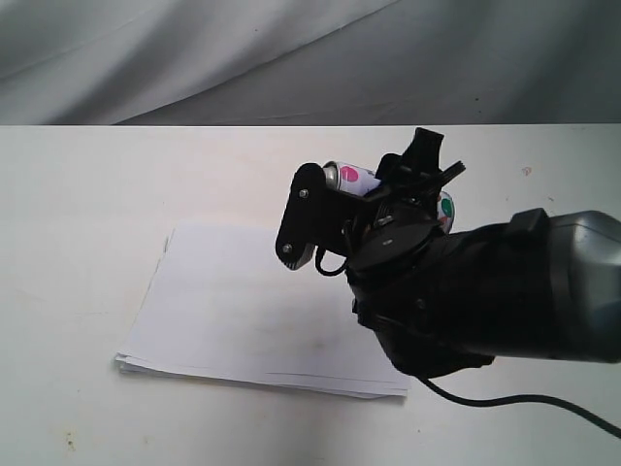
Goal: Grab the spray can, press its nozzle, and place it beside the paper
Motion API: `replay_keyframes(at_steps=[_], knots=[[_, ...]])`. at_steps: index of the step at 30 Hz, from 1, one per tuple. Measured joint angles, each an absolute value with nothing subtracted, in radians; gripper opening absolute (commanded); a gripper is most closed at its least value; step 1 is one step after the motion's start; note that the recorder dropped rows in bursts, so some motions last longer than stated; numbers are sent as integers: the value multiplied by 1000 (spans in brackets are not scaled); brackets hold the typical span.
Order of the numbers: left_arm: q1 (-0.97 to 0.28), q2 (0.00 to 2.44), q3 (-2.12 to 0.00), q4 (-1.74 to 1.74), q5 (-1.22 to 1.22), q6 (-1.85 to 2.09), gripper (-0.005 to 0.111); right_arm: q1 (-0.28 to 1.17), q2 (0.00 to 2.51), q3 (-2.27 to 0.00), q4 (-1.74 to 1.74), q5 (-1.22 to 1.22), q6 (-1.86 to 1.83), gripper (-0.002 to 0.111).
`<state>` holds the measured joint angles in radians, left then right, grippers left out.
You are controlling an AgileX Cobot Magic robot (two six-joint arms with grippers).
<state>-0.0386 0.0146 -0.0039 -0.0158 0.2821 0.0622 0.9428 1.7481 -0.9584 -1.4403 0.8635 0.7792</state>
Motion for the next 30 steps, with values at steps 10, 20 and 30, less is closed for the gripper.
replay_keyframes(at_steps=[10,20,30], knots=[[-39,15,-4,17,272,62,0,943,1748,-958,-1434,863,779,0],[-39,15,-4,-124,47,62,0,943,1748,-958,-1430,863,779,0],[-39,15,-4,-194,-25,-161,0,943,1748,-958,-1430,863,779,0]])
